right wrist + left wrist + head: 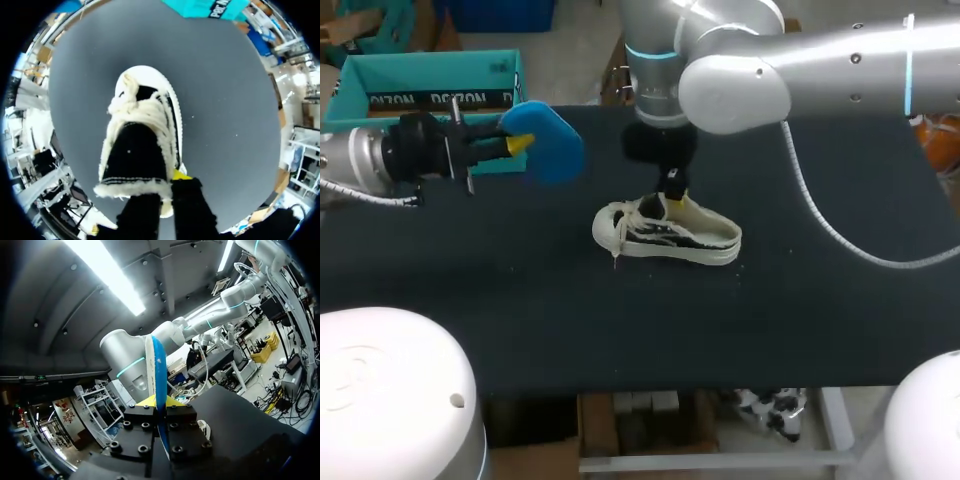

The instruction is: Open the shoe tongue, take the insole out of the shoe, put the insole back into the shoe, and pack the shoe into the shoebox

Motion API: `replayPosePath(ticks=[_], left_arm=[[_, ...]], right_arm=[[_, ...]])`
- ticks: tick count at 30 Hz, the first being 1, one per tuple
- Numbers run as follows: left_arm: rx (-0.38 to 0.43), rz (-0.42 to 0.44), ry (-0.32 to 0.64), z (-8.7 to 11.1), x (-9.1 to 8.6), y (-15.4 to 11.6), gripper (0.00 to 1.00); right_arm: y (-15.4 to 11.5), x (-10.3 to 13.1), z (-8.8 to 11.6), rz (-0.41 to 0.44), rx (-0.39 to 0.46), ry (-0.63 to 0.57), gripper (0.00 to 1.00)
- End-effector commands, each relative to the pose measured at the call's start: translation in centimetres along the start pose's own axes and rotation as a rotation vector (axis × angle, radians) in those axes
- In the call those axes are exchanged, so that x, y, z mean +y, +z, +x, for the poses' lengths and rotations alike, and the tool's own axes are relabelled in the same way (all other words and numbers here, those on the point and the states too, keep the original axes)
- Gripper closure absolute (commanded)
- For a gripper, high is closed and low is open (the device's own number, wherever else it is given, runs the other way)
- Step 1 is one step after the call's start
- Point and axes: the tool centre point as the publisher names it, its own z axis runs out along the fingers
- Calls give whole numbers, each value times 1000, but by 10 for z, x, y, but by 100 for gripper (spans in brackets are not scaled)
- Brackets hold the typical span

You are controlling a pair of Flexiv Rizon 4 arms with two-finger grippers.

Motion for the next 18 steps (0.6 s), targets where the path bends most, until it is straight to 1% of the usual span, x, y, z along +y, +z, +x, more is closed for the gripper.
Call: replayPosePath(ticks=[1,4,5,7,9,10,15,18], left_arm=[[90,80,-7,-26,23,17,100],[128,115,-13,-38,29,32,100],[139,126,-14,-42,31,37,100],[165,151,-13,-51,35,44,100],[195,181,-15,-57,39,52,100],[208,196,-17,-61,41,57,100],[231,218,-12,-73,47,69,100],[239,223,-11,-83,53,73,100]], right_arm=[[-16,-15,14,-57,4,174,100],[-20,-22,24,-89,8,292,100],[-20,-23,27,-85,10,333,100],[-21,-26,36,-118,6,412,100],[-20,-28,42,-138,-1,467,100],[-19,-29,47,-146,-6,515,100],[-11,-35,62,-187,-28,679,100],[-4,-34,65,-218,-43,747,100]])
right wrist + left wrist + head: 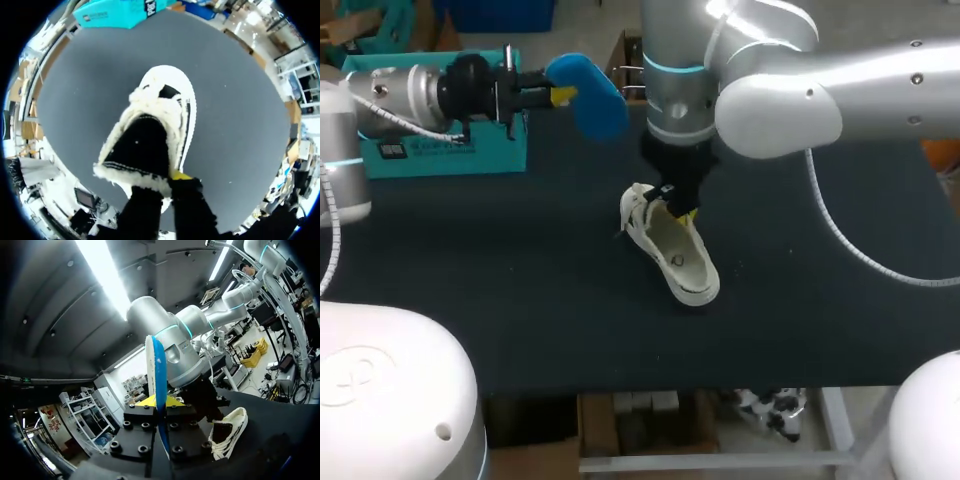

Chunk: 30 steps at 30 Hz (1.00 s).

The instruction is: Open the shoe tongue, take the insole out of the shoe, put the insole back into the shoe, and pack the shoe into the shoebox

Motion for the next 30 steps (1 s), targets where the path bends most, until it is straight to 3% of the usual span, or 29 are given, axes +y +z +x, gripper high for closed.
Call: replayPosePath(ticks=[1,11,24,25,26,30], left_arm=[[99,133,0,-17,14,3,100],[92,120,0,-29,19,-6,100],[94,128,-4,-29,24,-10,100],[102,133,-2,-29,23,-8,100],[114,142,1,-28,22,-6,100],[187,156,33,-19,13,11,100]], right_arm=[[11,-6,3,-170,-21,199,100],[14,0,-9,-203,-31,288,100],[30,-10,-20,-228,-8,343,100],[30,-11,-21,-230,-7,344,59],[28,-13,-23,-233,-11,347,0],[11,-21,-33,-239,-19,342,0]])
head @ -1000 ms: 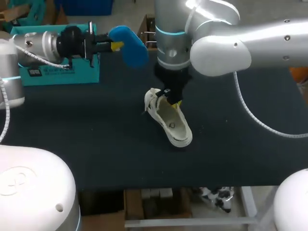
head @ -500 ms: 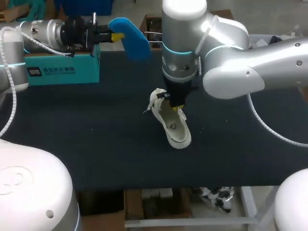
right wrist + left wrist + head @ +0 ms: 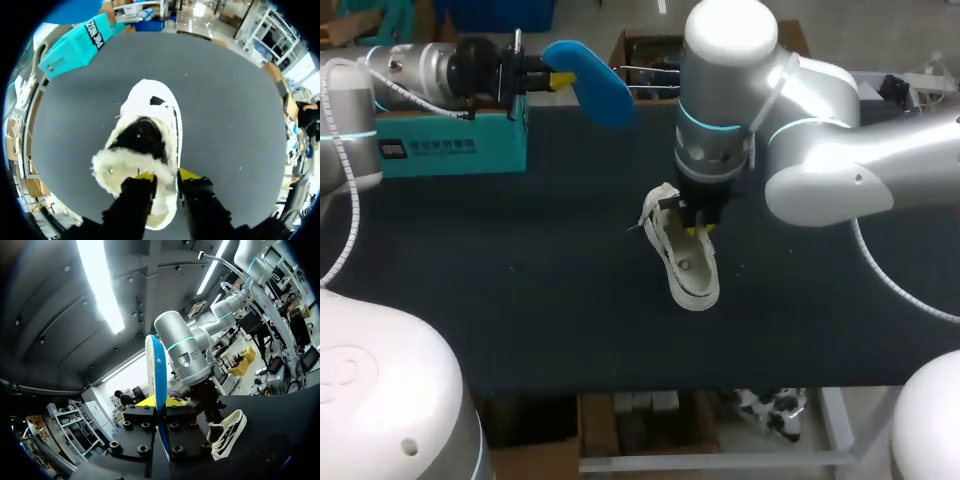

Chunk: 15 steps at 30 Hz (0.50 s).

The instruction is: Open the shoe tongue, take the insole out of the shoe, put the insole back into the shoe, and pack the shoe into the shoebox

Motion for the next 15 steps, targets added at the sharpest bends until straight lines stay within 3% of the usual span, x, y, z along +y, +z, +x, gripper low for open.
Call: replayPosePath(ticks=[1,4,8,12,15], left_arm=[[71,19,22,-1,0,18,100],[115,22,57,7,-11,35,100],[112,20,97,20,-27,48,100],[141,26,98,41,-41,55,100],[211,11,80,65,-50,64,100]], right_arm=[[-24,-9,-16,-46,6,-8,0],[-43,-12,-30,-61,-1,-12,0],[-71,-20,-52,-184,-13,-40,0],[-71,-20,-52,-184,-13,-40,0],[-71,-20,-52,-184,-13,-40,0]])
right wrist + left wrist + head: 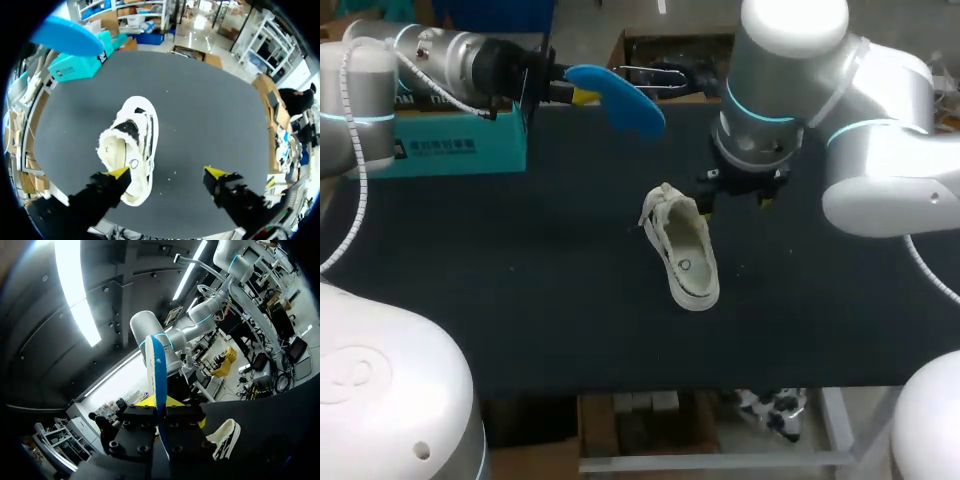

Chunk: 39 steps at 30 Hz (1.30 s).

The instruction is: Open the shoe tongue, take the insole out of the shoe, put the insole back into the shoe, and pack the shoe into the shoebox

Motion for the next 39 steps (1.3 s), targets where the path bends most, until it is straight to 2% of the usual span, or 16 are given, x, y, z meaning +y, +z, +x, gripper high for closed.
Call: replayPosePath(ticks=[1,5,7,9,11,12,13,15,30,32,33,37,39], left_arm=[[39,-65,-7,24,-20,21,100],[117,-135,0,53,-36,54,100],[135,-165,18,66,-44,69,100],[143,-190,26,78,-49,81,100],[146,-203,28,89,-52,92,100],[148,-221,26,94,-53,96,100],[160,-243,26,99,-55,101,100],[179,-288,20,108,-59,107,100],[179,-288,20,108,-59,107,100],[157,-295,-6,110,-55,108,100],[149,-283,-22,111,-54,109,100],[88,-259,-69,116,-54,111,100],[54,-241,-80,117,-56,110,100]], right_arm=[[-3,-8,-6,-68,15,0,0],[-3,-8,-6,-68,15,0,0],[-1,-10,-14,-77,90,-11,0],[1,-12,-21,-44,128,12,0],[2,-17,-27,27,200,119,0],[2,-21,-32,49,284,191,0],[2,-25,-35,63,385,203,0],[-2,-31,-38,53,393,210,0],[-2,-31,-38,53,393,210,0],[-3,-35,-40,57,385,255,0],[-5,-37,-38,39,399,217,0],[-10,-47,-41,39,379,279,0],[-12,-52,-42,36,372,267,0]])
